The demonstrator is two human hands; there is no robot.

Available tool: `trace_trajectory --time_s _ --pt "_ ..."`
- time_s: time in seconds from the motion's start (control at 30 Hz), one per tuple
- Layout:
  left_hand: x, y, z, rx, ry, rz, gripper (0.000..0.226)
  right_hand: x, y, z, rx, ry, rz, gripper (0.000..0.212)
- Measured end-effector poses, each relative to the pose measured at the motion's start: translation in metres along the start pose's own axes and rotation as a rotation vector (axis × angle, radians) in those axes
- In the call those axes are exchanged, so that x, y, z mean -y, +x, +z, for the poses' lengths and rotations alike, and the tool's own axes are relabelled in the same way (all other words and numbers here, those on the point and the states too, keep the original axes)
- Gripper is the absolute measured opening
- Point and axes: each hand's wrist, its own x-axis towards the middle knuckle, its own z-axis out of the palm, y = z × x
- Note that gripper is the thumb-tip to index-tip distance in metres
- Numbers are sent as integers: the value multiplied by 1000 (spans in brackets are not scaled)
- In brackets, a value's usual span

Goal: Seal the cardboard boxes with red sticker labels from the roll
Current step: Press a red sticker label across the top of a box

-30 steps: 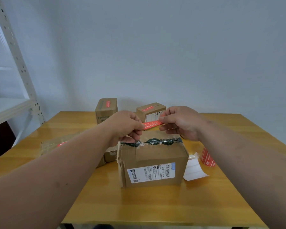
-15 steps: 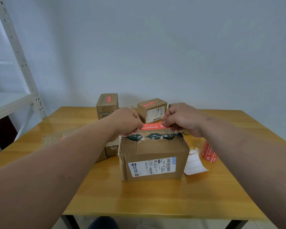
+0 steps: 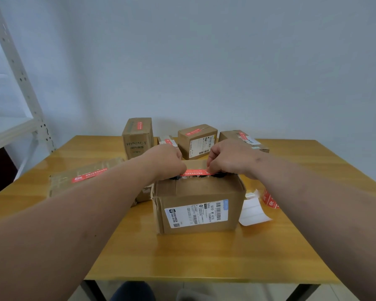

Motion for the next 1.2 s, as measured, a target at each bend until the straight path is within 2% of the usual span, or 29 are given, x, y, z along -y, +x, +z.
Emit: trace_trajectory --time_s 0.17,0.37,0.77,1.2 --pt "0 2 1 8 26 9 11 0 2 1 -4 -12 7 12" --pt "2 6 4 1 57 22 18 -1 2 1 -4 -17 18 13" --pt "3 11 7 15 139 32 7 -1 3 3 18 -16 35 13" --pt "3 15 10 16 169 33 7 2 4 2 49 -73 37 13"
